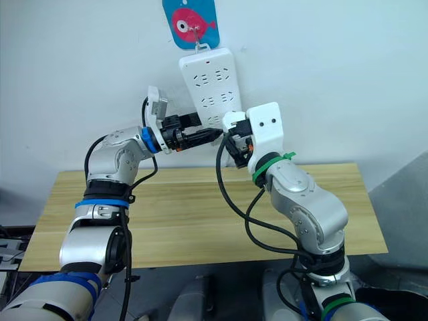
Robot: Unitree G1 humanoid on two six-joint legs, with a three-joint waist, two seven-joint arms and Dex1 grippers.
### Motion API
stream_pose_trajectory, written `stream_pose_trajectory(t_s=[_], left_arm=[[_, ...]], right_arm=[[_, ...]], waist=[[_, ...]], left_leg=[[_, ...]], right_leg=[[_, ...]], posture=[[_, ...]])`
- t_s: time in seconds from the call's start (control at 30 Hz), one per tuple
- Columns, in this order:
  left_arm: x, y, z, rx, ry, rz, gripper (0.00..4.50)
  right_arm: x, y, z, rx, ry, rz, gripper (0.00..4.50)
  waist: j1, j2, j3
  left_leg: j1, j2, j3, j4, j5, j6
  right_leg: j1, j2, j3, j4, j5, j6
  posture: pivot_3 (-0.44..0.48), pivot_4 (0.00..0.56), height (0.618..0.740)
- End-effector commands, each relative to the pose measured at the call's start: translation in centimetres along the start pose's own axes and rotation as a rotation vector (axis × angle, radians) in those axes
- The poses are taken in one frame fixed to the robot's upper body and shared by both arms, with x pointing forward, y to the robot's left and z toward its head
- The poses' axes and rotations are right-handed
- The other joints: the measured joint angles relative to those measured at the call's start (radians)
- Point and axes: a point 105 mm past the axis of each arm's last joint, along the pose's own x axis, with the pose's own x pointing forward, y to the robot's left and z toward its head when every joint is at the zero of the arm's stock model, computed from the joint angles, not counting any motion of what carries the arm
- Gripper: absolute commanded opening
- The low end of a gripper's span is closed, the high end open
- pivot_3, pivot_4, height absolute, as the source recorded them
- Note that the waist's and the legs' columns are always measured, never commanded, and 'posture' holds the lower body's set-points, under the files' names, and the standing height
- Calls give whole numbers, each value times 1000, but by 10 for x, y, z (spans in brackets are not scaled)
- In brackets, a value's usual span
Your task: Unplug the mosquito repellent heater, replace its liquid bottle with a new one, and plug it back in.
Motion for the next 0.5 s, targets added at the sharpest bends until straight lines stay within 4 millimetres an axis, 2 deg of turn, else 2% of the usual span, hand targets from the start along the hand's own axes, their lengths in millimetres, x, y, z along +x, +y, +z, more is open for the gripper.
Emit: stream_pose_trajectory(t_s=[0.03,0.2,0.3,0.5], left_arm=[[3,-12,19,47,-14,-95,4443],[3,-6,34,41,-60,-77,4443],[3,-7,35,37,-61,-94,3904],[0,-7,35,24,-63,-98,2166]], right_arm=[[0,-5,-3,1,12,-23,2968],[1,-6,-4,0,12,-22,2968],[2,-5,-3,0,9,-20,2968],[3,-5,-2,1,6,-20,2968]], waist=[[-2,0,0],[-1,0,0],[-2,0,0],[-5,0,0]], left_leg=[[0,0,0,0,0,0],[0,1,-1,0,0,0],[0,0,0,0,0,0],[0,1,0,-1,0,0]], right_leg=[[0,0,0,0,0,0],[0,1,-1,0,0,0],[0,1,0,0,0,0],[-1,1,-1,0,0,0]], posture=[[-119,254,740],[-108,257,740],[-108,258,740],[-109,262,740]])
